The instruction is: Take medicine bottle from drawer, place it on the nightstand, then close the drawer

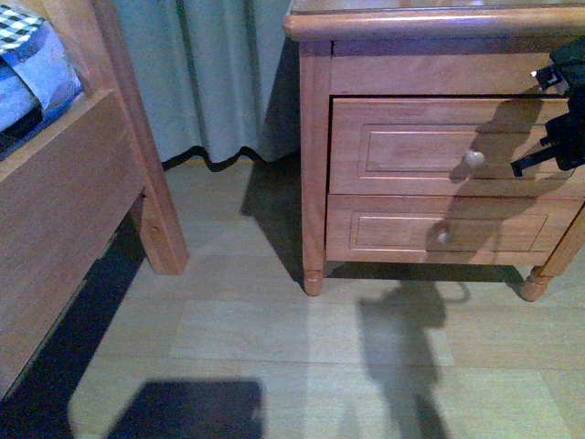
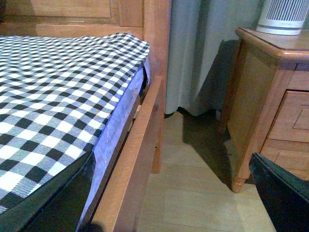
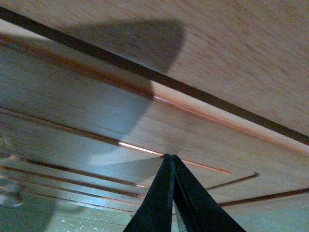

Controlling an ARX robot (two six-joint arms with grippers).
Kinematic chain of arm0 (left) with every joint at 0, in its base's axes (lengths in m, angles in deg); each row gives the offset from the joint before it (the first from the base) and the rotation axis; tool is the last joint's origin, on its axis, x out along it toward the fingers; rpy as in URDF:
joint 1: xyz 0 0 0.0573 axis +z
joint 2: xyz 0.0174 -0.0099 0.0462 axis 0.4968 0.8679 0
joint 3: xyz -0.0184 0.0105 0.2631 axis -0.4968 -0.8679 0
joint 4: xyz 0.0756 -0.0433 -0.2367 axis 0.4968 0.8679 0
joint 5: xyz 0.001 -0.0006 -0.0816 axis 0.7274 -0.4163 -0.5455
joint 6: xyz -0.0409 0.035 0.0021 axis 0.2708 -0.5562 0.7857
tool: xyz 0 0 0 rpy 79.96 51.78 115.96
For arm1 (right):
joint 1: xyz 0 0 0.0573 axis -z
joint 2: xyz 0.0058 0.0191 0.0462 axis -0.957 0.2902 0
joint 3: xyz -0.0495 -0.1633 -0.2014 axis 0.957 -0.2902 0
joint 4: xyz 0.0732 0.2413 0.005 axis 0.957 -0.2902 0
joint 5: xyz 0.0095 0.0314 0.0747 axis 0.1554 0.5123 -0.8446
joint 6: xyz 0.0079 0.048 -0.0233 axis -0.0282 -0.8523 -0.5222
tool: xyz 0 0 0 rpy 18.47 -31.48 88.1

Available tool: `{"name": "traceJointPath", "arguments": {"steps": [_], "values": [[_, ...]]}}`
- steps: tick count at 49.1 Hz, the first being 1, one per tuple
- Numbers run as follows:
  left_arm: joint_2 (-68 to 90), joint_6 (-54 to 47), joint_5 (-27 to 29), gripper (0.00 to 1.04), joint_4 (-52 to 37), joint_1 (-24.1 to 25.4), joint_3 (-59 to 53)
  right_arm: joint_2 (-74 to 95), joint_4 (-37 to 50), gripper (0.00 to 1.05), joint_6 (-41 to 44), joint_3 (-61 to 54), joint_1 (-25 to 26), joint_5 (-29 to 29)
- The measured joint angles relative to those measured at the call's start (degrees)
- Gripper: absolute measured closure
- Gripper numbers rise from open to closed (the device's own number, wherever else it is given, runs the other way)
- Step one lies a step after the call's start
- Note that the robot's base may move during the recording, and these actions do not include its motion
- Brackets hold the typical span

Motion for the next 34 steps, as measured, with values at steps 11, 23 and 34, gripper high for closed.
{"name": "traceJointPath", "arguments": {"steps": [11, 23, 34], "values": [[0.0, 0.0, 0.0, 0.06, 0.0, 0.0, 0.0, 0.0, 0.2, 1.01, -1.1, 0.0, 0.2, -1.0], [0.0, 0.0, 0.0, 0.06, 0.0, 0.0, 0.0, -8.9, -4.3, 1.01, -12.1, -6.9, -1.2, -3.8], [0.0, 0.0, 0.0, 0.06, 0.0, 0.0, 0.0, -26.0, -12.2, 0.98, -24.4, -15.8, -1.9, -9.1]]}}
